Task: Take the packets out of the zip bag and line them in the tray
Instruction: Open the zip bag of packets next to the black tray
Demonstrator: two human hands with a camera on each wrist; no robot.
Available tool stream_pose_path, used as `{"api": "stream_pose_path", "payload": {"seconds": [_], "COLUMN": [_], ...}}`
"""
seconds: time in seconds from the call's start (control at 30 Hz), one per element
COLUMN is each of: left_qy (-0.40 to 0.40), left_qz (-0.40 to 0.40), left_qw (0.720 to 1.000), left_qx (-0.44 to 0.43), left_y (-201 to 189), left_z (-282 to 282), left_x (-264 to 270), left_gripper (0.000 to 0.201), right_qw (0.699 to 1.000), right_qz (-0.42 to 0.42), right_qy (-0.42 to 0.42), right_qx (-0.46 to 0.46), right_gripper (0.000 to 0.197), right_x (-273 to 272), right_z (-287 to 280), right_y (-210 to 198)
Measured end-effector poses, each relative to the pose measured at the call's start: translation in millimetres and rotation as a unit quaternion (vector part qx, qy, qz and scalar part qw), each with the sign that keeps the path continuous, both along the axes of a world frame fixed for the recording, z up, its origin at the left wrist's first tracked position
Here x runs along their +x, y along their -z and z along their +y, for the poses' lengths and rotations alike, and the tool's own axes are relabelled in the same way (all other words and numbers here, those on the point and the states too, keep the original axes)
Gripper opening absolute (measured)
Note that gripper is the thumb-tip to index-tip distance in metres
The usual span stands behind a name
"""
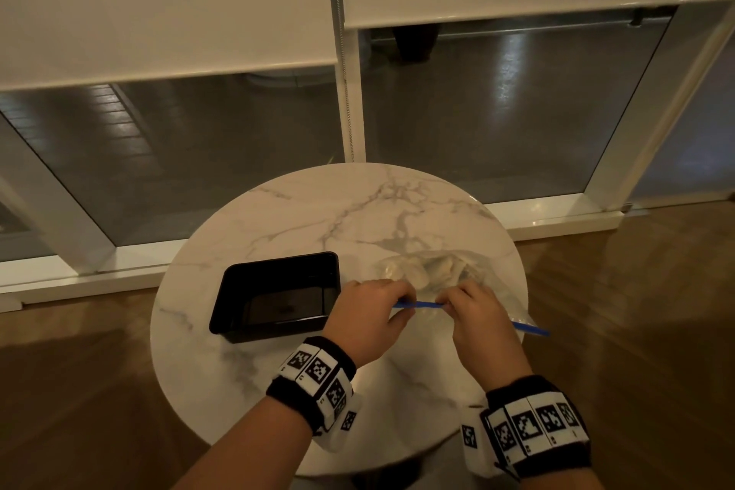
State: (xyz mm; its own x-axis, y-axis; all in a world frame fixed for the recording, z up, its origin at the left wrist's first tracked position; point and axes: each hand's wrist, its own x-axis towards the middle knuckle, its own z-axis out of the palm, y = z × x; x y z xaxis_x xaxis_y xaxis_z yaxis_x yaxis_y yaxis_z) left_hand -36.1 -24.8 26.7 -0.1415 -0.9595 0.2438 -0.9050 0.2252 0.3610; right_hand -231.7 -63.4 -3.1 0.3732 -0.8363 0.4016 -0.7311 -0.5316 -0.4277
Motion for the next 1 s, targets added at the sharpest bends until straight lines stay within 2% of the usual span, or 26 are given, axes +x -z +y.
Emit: {"api": "stream_pose_path", "payload": {"seconds": [0.2,0.33,0.4,0.5,0.6,0.67,0.77,0.8,0.9,1.0], "left_qy": [-0.012,-0.024,-0.032,-0.070,-0.103,-0.118,-0.129,-0.127,-0.107,-0.084], "left_qz": [0.016,0.000,-0.005,-0.011,0.000,0.001,0.005,0.014,0.054,0.049], "left_qw": [1.000,1.000,0.999,0.992,0.984,0.985,0.989,0.990,0.993,0.995], "left_qx": [-0.008,0.013,0.034,0.109,0.144,0.125,0.068,0.054,0.011,-0.019], "left_y": [-6,-9,-9,-11,-11,-11,-11,-11,-11,-9], "left_z": [-1,-1,-2,-3,-6,-7,-8,-8,-11,-16], "left_x": [-4,-6,-5,-7,-10,-12,-14,-13,-10,-10], "left_gripper": [0.015,0.032,0.044,0.063,0.063,0.055,0.030,0.029,0.049,0.063], "right_qw": [1.000,0.999,0.999,0.999,0.998,0.996,0.994,0.993,0.993,0.987], "right_qz": [-0.028,-0.029,-0.029,-0.027,0.020,0.055,0.080,0.085,0.096,0.148], "right_qy": [-0.011,-0.020,-0.020,-0.019,-0.015,-0.010,-0.014,-0.017,-0.037,-0.021], "right_qx": [0.000,-0.022,-0.032,-0.038,-0.051,-0.065,-0.079,-0.081,-0.058,0.051], "right_gripper": [0.023,0.024,0.025,0.025,0.023,0.020,0.019,0.019,0.018,0.016], "right_x": [1,0,0,-1,1,3,7,7,9,10], "right_z": [-5,-4,-3,-2,1,6,14,16,20,21], "right_y": [-9,-8,-9,-13,-20,-28,-39,-41,-46,-51]}}
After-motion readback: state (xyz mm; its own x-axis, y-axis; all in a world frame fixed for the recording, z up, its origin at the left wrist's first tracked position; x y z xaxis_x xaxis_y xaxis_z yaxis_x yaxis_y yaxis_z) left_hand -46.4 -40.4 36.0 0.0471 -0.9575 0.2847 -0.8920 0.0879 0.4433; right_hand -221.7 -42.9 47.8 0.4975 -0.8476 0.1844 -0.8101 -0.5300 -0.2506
